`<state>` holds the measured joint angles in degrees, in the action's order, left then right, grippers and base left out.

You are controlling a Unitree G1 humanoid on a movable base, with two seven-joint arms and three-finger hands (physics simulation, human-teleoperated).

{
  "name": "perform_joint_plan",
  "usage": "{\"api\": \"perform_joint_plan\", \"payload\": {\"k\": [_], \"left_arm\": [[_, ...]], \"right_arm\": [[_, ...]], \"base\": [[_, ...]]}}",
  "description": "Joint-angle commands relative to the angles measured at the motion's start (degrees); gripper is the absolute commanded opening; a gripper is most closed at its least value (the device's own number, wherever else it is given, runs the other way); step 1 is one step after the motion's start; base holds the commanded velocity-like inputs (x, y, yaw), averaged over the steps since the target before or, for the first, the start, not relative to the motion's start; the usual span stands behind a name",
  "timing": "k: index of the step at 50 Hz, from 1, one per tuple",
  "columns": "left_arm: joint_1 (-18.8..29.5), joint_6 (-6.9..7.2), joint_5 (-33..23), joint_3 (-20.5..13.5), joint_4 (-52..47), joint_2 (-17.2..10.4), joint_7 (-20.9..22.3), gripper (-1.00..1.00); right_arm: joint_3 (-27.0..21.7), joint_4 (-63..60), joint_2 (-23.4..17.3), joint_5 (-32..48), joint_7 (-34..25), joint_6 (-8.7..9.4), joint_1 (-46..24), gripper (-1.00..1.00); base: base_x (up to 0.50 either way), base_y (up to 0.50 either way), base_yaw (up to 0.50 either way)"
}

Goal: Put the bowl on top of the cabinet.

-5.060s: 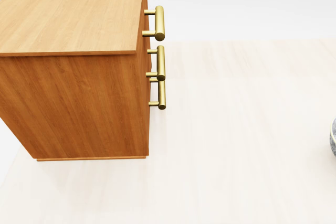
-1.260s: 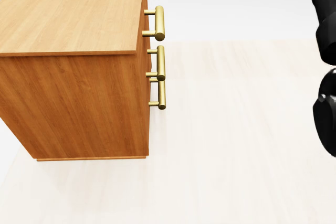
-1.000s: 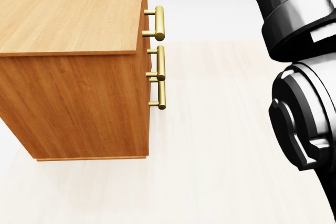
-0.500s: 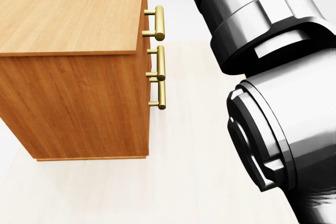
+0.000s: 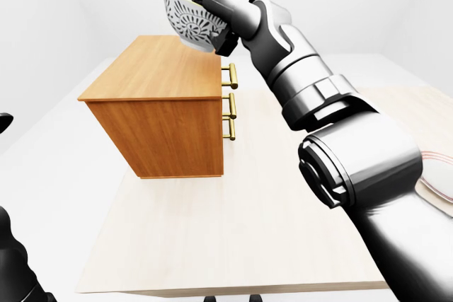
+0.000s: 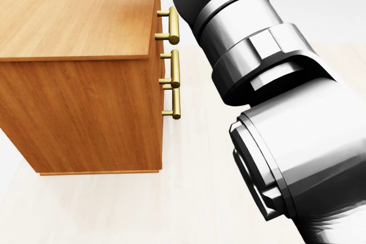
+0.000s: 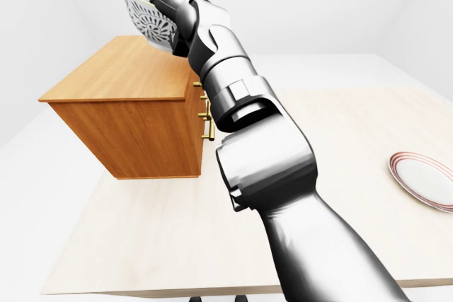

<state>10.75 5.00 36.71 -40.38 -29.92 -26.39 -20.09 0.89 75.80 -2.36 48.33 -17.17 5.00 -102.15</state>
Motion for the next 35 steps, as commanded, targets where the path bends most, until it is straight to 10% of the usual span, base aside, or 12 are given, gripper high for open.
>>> {"api": "perform_joint_plan", "payload": {"k": [1, 35], "left_arm": [[0.0, 0.0, 0.1, -0.1, 0.1, 0.0, 0.0, 1.0], [0.0, 0.0, 0.1, 0.1, 0.1, 0.0, -0.1, 1.0]], "right_arm": [[0.8, -1.1, 2.5, 0.4, -0.4, 0.0, 1.3, -1.0], [1.0, -1.5, 4.8, 0.3, -0.6, 0.0, 3.0, -1.0]], "base": [[0.0, 0.0, 0.0], [0.0, 0.0, 0.0]]}}
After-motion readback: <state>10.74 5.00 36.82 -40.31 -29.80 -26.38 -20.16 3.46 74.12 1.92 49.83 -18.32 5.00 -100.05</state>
